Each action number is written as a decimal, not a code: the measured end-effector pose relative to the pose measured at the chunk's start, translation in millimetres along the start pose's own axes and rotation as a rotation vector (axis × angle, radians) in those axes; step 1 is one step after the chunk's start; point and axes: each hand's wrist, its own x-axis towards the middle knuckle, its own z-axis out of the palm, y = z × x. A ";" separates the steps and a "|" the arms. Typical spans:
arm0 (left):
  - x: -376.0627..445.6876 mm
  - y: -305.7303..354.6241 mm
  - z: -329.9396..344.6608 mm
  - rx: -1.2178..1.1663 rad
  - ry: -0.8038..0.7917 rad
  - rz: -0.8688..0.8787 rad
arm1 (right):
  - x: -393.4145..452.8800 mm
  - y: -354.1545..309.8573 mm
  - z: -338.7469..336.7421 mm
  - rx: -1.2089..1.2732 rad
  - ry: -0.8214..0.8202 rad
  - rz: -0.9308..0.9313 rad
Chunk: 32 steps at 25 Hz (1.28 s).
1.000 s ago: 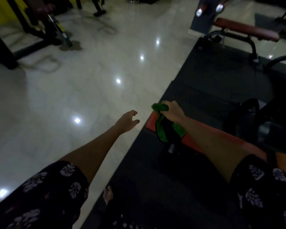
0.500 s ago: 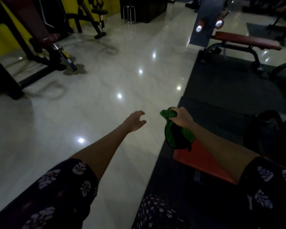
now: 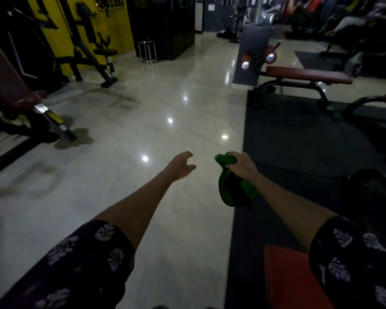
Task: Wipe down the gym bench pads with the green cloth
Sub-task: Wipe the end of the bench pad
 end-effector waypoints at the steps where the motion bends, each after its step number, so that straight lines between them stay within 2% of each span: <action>1: 24.4 -2.5 -6.5 -0.004 -0.017 0.013 | 22.5 -1.6 -0.6 -0.003 0.011 0.017; 5: 123.9 -8.6 -26.4 0.017 -0.081 0.105 | 107.7 1.7 -0.8 0.013 0.038 0.082; 9: 236.9 -14.0 -36.4 0.072 -0.166 0.239 | 190.6 10.4 -9.7 0.021 0.150 0.181; 13: 321.7 4.9 -37.7 0.117 -0.289 0.366 | 239.7 28.7 -36.0 0.006 0.188 0.323; 19: 428.2 68.6 -4.3 0.136 -0.455 0.568 | 277.3 63.2 -84.0 -0.038 0.296 0.578; 25: 520.9 159.1 50.5 0.131 -0.537 0.751 | 314.9 132.7 -135.2 -0.031 0.423 0.659; 32: 607.0 282.5 115.7 0.162 -0.645 0.923 | 349.2 223.4 -214.0 -0.008 0.548 0.839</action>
